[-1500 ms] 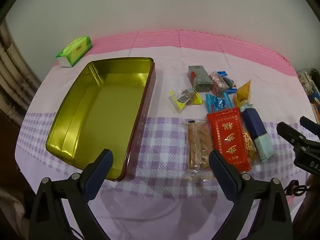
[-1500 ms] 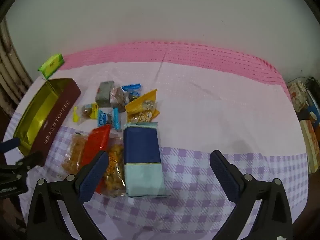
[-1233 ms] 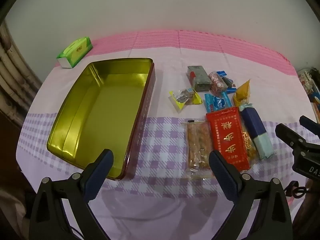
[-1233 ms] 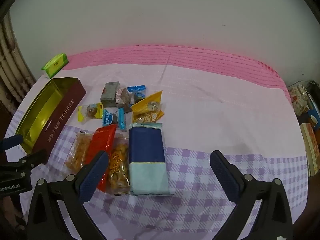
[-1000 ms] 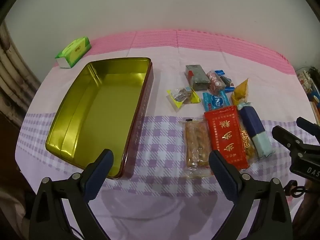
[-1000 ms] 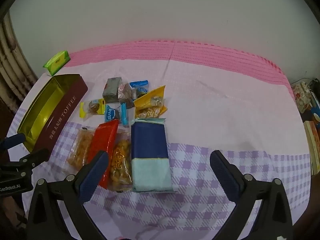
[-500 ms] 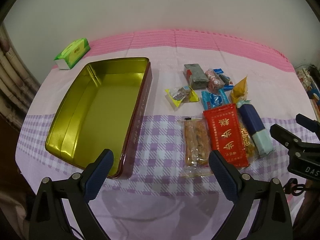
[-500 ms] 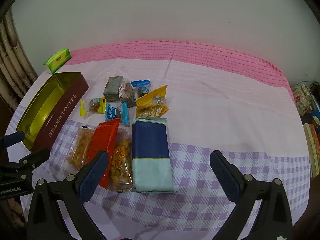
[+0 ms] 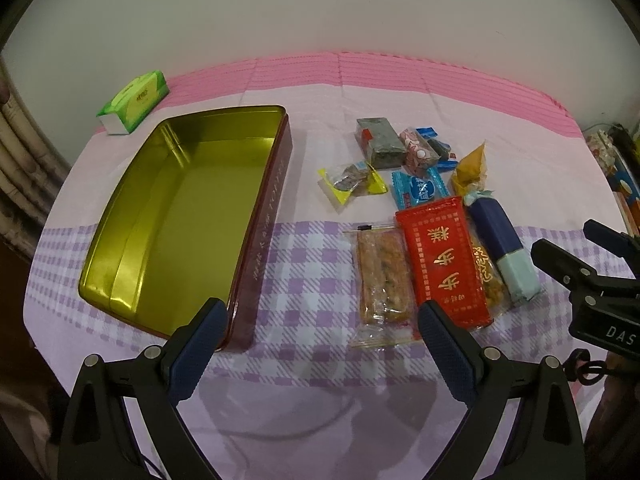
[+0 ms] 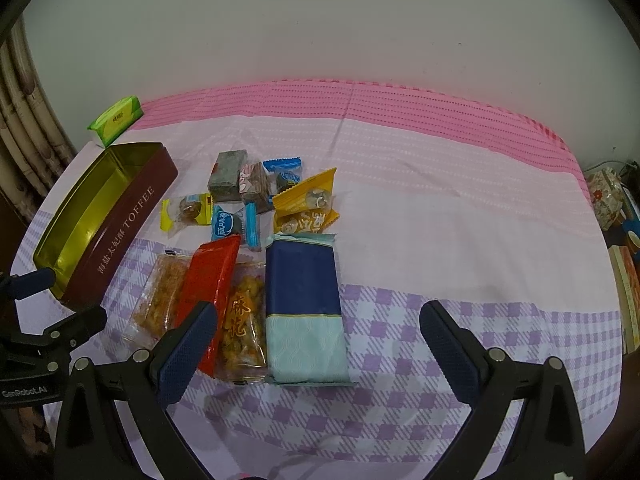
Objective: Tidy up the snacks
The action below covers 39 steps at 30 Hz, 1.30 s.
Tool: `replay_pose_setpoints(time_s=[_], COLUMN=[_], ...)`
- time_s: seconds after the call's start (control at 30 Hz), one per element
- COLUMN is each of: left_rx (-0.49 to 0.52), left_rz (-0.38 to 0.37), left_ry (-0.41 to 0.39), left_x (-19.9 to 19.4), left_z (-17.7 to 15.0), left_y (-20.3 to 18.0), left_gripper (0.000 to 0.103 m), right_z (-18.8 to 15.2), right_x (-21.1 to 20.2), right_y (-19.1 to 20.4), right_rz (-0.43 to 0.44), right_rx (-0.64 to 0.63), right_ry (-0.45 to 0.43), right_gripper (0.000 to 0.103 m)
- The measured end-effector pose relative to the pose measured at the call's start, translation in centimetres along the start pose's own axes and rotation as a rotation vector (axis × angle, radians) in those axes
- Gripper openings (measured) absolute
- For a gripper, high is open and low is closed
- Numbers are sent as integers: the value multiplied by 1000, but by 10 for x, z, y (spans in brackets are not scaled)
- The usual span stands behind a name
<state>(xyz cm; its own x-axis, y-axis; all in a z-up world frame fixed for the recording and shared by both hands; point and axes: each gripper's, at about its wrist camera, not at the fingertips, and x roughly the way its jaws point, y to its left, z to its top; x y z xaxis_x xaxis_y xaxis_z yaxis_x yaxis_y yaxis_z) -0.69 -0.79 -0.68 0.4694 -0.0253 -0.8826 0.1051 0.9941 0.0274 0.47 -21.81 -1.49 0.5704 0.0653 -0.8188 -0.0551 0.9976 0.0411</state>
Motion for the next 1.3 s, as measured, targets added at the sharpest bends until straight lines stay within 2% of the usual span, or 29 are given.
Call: replay_pose_setpoints(time_s=[0.43, 1.3], left_rx=[-27, -20], left_rz=[5, 9], left_ry=[31, 35], left_x=[6, 9], left_z=[-2, -4], left_y=[5, 3], left_gripper=[96, 96], right_z=[-2, -6], right_x=[2, 2], right_y=[-2, 0], right_rz=[1, -7], right_rx=[2, 0], right_ry=[-4, -7], right_gripper=[101, 101])
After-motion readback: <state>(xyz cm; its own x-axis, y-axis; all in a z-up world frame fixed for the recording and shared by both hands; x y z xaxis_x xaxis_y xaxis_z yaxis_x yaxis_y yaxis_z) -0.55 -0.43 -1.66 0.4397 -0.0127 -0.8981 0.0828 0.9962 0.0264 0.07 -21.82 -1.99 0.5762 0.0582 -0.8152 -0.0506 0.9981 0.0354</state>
